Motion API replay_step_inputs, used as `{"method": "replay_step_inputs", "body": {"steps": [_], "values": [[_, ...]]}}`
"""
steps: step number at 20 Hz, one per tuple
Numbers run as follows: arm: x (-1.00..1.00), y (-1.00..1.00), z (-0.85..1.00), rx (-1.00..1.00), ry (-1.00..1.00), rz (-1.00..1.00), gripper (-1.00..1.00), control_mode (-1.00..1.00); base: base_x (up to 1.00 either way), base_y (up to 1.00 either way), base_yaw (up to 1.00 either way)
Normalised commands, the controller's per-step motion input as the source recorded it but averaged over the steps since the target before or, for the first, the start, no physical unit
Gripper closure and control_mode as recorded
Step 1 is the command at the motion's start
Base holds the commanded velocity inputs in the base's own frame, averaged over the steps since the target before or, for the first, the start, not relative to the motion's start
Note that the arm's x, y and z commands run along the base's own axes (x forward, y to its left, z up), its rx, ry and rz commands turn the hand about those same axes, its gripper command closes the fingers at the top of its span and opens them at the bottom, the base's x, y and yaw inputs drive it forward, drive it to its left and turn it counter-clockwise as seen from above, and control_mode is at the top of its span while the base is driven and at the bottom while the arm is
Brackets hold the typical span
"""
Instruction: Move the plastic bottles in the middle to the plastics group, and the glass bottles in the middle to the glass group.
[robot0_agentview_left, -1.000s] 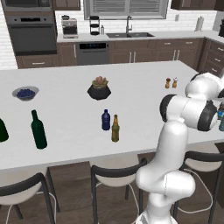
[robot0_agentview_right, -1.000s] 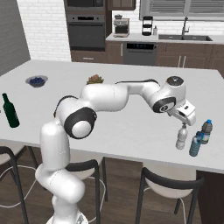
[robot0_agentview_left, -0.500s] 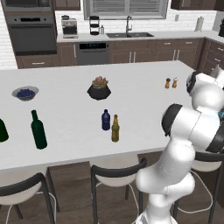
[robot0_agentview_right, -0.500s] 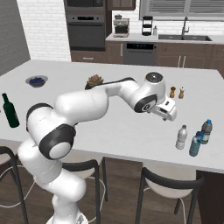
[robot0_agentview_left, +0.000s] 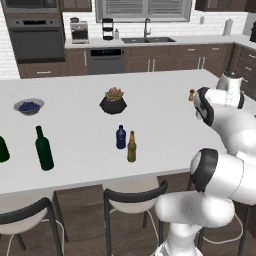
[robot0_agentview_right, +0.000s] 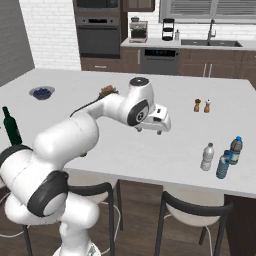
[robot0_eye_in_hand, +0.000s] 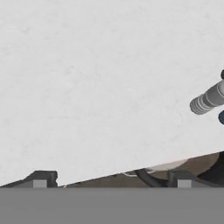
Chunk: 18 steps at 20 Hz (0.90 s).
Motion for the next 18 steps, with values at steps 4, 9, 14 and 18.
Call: {"method": "replay_step_inputs", "body": {"steps": [4,9,14,18], "values": [[-0.44,1.0,0.0,-0.02,0.01,0.28,-1.0,-1.0,0.0,0.0,0.0],[-0.34,1.0,0.05,0.0,0.0,0.39,-1.0,-1.0,0.0,0.0,0.0],[-0.23,1.0,0.07,-0.01,0.0,0.45,-1.0,-1.0,0.0,0.0,0.0],[-0.14,1.0,0.17,-0.04,0.0,0.36,-1.0,-1.0,0.0,0.0,0.0]]}}
